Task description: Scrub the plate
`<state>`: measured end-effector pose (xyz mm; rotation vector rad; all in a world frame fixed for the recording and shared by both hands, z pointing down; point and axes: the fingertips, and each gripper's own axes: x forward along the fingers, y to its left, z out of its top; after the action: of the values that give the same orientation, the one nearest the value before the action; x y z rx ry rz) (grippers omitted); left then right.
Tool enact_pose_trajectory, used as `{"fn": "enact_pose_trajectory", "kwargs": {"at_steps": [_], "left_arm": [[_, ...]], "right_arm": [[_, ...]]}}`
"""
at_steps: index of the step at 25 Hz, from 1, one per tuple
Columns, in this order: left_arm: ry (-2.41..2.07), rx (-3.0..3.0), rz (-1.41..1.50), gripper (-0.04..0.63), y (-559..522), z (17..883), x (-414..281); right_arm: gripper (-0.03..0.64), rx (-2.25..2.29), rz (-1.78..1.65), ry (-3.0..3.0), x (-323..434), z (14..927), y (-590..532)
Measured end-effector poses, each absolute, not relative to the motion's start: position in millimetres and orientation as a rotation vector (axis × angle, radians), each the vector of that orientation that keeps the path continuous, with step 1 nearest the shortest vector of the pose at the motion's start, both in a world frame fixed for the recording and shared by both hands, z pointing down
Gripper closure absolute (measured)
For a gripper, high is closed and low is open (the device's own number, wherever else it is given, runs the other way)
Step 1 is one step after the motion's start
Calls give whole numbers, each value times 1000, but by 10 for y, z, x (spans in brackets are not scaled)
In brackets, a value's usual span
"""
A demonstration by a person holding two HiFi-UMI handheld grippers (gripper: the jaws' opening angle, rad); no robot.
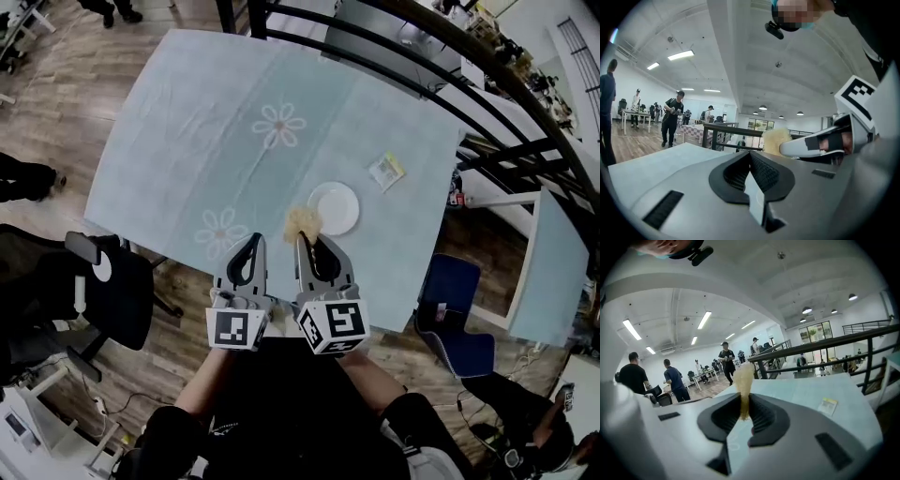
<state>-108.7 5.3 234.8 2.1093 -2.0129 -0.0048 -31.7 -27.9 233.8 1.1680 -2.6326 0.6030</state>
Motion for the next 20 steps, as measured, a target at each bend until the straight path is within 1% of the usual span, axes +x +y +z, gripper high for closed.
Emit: {"fn": "enact_pose_trajectory", "kwargs": {"at_steps": [6, 14, 20], "left_arm": [[-2048, 2154, -32, 583, 385, 2025, -1414], [-2018, 2269, -107, 583, 1033, 1598, -1899], [-1858, 2388, -83, 583, 1492, 1588, -1842]], "right_arm": [[565, 1177, 519, -2672, -610, 2064, 70], [565, 1332, 433, -2686, -1083, 1705, 733], [565, 1371, 407, -2666, -1257, 1704, 1328]]}}
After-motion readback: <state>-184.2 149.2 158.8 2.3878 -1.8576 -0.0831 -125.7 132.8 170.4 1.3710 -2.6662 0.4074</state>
